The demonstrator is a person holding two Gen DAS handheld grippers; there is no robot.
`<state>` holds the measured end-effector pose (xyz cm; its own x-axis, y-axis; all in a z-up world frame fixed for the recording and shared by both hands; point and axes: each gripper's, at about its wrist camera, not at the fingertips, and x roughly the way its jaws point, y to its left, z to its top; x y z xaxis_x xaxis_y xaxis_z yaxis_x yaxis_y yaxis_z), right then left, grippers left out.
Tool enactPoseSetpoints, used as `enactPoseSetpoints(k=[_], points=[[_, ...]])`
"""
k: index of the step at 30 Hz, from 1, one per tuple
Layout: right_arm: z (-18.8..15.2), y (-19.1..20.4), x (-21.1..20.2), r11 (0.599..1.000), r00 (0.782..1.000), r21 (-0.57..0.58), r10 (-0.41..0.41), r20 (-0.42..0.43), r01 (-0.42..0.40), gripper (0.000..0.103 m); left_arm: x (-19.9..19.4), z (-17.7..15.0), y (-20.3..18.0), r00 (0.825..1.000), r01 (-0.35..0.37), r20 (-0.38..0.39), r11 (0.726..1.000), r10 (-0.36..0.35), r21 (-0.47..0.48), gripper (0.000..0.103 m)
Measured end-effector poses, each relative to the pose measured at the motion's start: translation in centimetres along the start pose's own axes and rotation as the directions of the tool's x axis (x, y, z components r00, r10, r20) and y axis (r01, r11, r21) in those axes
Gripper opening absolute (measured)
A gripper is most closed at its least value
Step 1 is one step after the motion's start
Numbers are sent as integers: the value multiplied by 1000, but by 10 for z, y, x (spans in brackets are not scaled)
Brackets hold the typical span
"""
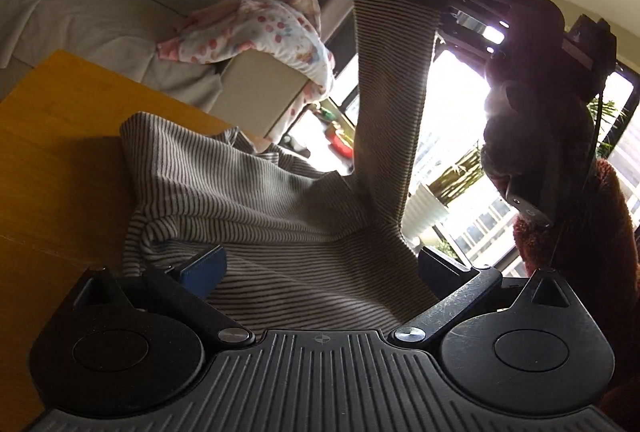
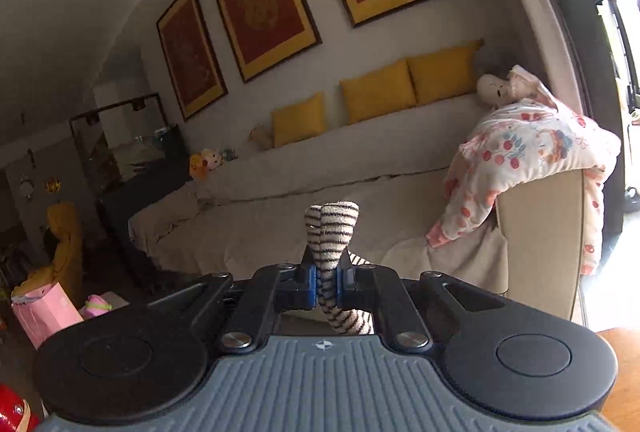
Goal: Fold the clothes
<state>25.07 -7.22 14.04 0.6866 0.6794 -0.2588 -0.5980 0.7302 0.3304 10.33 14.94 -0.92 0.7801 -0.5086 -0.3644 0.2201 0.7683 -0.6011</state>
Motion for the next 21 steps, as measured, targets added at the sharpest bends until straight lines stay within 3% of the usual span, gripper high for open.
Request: enactPoseSetpoints(k=[4, 7, 9, 13, 17, 19, 21], points=[[-40, 23, 35, 998, 986, -28, 60, -153, -65, 10, -1, -9, -2, 998, -48, -34, 999, 48, 23, 103], [-57, 25, 43, 990, 964, 29, 140, -226, -137, 23, -7, -13, 2, 997, -58, -39, 998, 59, 32, 103], [-59, 18, 34, 984, 963, 78, 175, -207, -162, 33, -9, -11, 3, 997, -66, -32, 997, 67, 27, 103], [-54, -5, 5, 988, 983, 94, 132, -127, -121, 63, -12, -5, 5, 998, -60, -13, 998, 60, 4, 103], [-69, -32, -32, 994, 994, 100, 48, -99, -38, 74, -10, 9, 13, 998, -65, 18, 996, 66, -53, 103], [-87, -46, -51, 994, 995, 108, -8, -99, 18, 88, -7, 18, 17, 997, -71, 37, 994, 75, -87, 103], [-112, -62, -68, 991, 991, 116, -56, -123, 71, 91, -4, 29, 21, 995, -72, 54, 992, 78, -108, 103]])
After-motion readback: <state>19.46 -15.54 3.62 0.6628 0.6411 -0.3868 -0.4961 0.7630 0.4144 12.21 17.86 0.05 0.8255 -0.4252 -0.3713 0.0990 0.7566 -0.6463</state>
